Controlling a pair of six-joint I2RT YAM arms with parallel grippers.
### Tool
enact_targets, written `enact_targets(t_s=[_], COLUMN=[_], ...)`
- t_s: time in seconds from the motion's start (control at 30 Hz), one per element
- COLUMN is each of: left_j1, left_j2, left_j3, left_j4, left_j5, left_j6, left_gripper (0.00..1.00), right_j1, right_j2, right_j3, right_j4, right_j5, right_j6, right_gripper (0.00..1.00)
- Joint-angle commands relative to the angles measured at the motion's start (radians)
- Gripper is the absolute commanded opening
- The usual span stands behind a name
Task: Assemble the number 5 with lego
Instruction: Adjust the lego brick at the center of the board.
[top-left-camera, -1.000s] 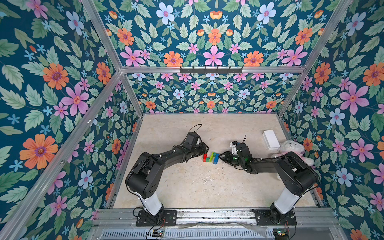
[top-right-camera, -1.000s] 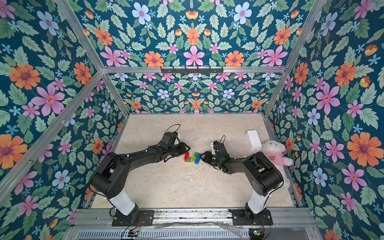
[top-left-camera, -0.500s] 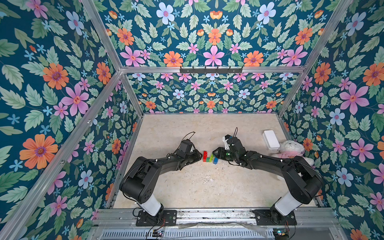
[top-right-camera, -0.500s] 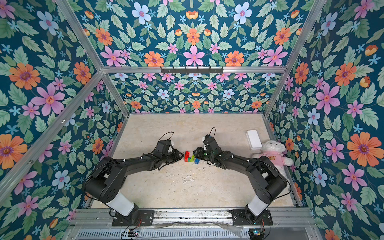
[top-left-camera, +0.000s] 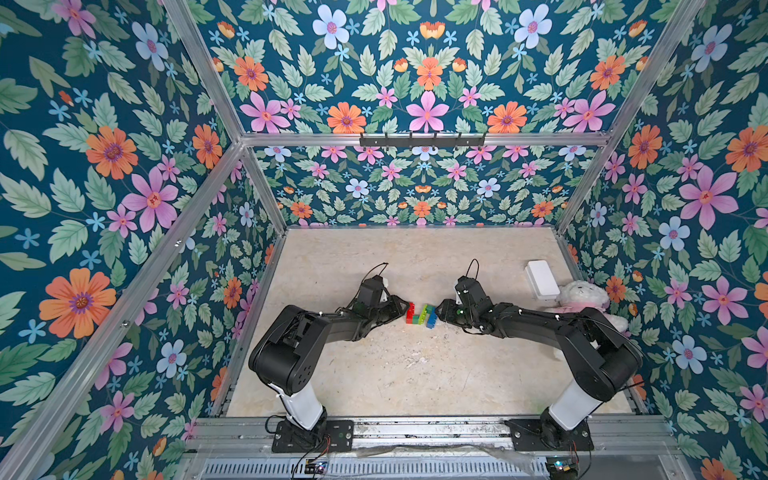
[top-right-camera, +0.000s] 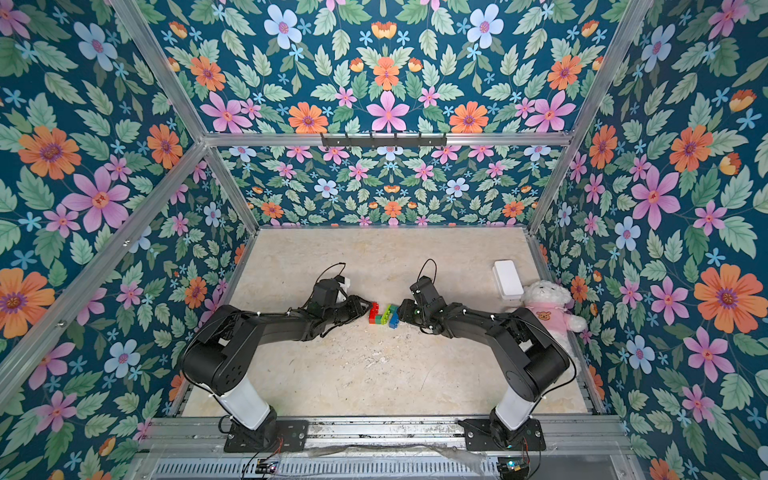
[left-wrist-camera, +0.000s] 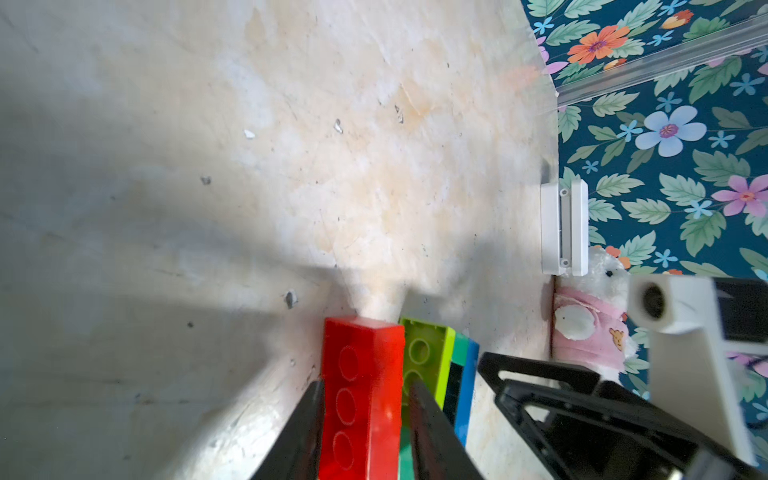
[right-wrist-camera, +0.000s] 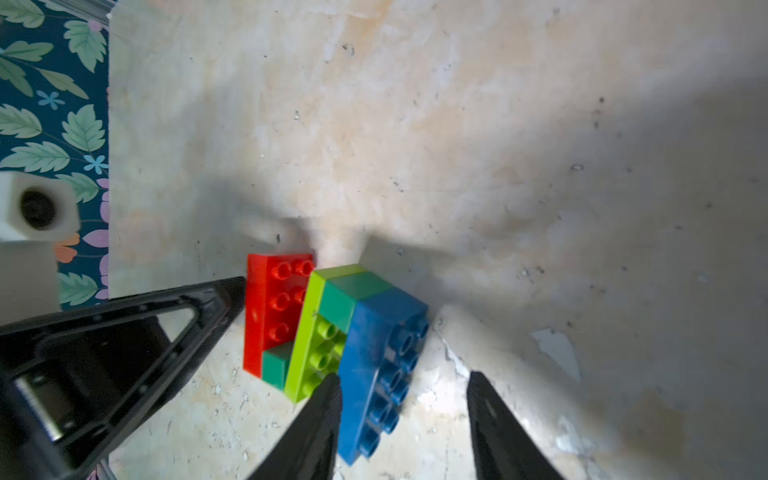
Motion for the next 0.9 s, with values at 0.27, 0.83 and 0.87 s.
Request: enact_targets(t_s=[0.27,0.83,0.87], left_j1=[0.0,-0.008,-0.009], left_j2=[0.03,0.067,0.069], left_j3=[0.005,0.021,0.021], left_j4=[0.067,0.091,0.091], left_j5=[0.039,0.068,0.07], left_j6=[-0.024,-0.037,-0.036], left_gripper=[0.37,0.35,0.35], right_j1=[-0.014,-0.021,-0.021], right_j2=[0.036,0.089,0.088], right_j3=[-0.018,0.013,0.012], right_j4=[0.15,0.173,0.174], right_j5=[-0.07,-0.105,-0.107], right_j6=[0.015,-0.017,-0.018], right_gripper=[0.52,0.51,0.51])
